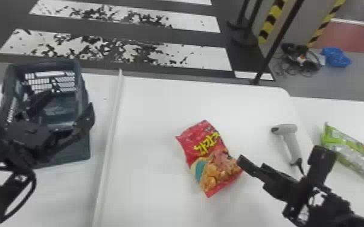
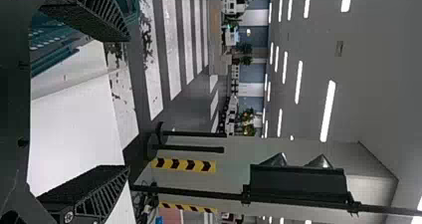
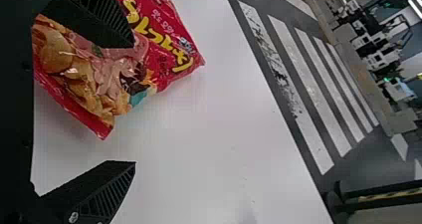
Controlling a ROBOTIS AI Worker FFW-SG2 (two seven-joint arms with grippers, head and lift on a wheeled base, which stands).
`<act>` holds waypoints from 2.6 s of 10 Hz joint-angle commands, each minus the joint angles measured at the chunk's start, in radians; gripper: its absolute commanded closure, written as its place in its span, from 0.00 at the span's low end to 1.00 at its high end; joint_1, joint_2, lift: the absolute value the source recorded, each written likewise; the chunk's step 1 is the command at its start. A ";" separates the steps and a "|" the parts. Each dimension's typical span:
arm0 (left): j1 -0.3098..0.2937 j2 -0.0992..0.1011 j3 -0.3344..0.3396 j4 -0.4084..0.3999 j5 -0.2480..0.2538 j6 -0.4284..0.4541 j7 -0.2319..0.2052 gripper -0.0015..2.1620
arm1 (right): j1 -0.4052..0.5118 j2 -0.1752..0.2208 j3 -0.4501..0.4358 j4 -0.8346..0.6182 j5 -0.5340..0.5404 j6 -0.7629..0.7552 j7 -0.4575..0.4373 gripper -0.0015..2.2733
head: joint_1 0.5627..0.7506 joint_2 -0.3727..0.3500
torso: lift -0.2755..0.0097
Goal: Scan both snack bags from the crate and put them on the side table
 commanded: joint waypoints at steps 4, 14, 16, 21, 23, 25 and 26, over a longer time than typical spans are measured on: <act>0.029 0.000 0.016 -0.008 0.006 0.001 -0.011 0.04 | -0.125 0.017 -0.141 0.127 -0.211 0.396 0.089 0.04 | 0.70 0.43 | 0.66; 0.046 0.006 0.025 -0.011 0.000 0.004 -0.020 0.04 | -0.345 -0.006 -0.128 0.374 -0.203 0.574 0.092 0.04 | 0.70 0.47 | 0.66; 0.049 0.009 0.027 -0.011 0.000 0.004 -0.022 0.04 | -0.378 -0.017 -0.116 0.419 -0.200 0.574 0.089 0.28 | 0.70 0.48 | 0.66; 0.049 0.009 0.027 -0.001 -0.002 0.004 -0.022 0.04 | -0.389 -0.020 -0.148 0.475 -0.280 0.522 0.130 0.99 | 0.70 0.49 | 0.66; 0.055 0.009 0.032 -0.001 -0.002 0.001 -0.023 0.04 | -0.371 -0.019 -0.164 0.403 -0.291 0.473 0.129 0.99 | 0.70 0.48 | 0.66; 0.060 0.009 0.036 -0.004 -0.002 0.001 -0.025 0.04 | -0.340 -0.015 -0.158 0.234 -0.212 0.384 0.101 0.99 | 0.70 0.45 | 0.66; 0.060 0.009 0.036 -0.005 -0.002 0.004 -0.025 0.04 | -0.308 -0.014 -0.118 0.113 -0.093 0.292 0.086 0.99 | 0.70 0.44 | 0.66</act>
